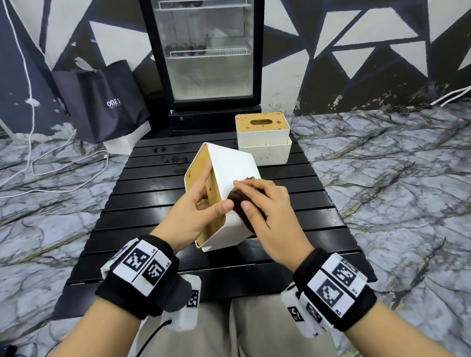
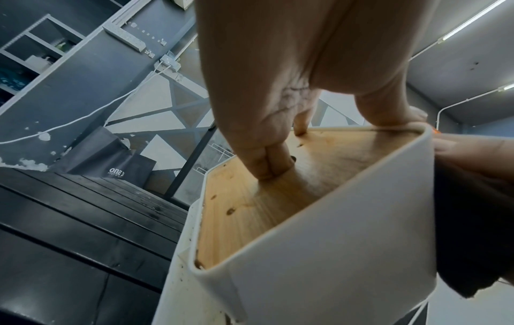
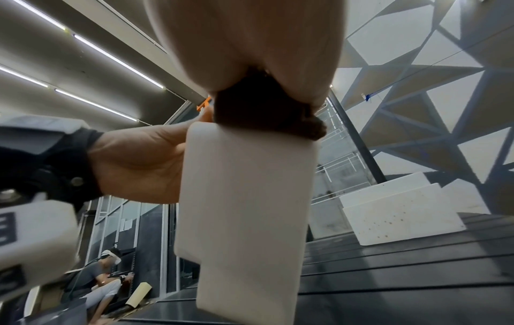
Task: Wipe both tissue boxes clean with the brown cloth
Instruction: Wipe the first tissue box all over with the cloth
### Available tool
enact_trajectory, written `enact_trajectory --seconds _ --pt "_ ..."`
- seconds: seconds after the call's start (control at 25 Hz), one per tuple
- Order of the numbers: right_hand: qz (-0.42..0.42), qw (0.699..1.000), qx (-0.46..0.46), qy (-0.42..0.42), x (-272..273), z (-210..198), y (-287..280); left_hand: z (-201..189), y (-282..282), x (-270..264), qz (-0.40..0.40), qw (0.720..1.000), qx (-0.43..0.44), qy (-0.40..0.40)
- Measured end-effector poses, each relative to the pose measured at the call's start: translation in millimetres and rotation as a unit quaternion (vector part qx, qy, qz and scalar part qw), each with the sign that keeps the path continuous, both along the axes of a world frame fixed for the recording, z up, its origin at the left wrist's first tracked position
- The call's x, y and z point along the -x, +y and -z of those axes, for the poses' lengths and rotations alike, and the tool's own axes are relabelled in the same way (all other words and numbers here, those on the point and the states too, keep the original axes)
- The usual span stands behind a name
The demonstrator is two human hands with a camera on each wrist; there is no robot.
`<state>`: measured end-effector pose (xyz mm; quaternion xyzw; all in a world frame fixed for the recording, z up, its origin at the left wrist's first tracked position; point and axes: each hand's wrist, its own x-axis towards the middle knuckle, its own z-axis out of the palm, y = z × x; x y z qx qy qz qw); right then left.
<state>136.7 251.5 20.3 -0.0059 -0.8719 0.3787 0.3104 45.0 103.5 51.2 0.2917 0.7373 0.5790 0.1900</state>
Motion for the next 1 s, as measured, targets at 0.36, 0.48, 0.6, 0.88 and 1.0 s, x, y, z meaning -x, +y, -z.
enact_trajectory --seconds 0.36,0.48,0.6,0.88,1.0 --pt "0.011 1.000 0.010 -0.014 7 -11 -6 -4 1 -7 0.036 0.999 -0.009 -0.007" --pt "0.012 1.000 0.004 -0.013 16 -16 1 -4 0 -7 0.043 0.999 -0.005 -0.011" --pt "0.035 0.999 0.012 -0.015 14 -13 7 -3 -1 -7 0.046 0.999 -0.009 -0.015" --pt "0.026 1.000 0.009 0.010 20 -17 3 -2 3 -9 0.063 0.998 0.020 0.009" --pt "0.036 0.999 0.018 0.004 26 -18 11 -2 4 -5 0.063 0.998 0.010 0.003"
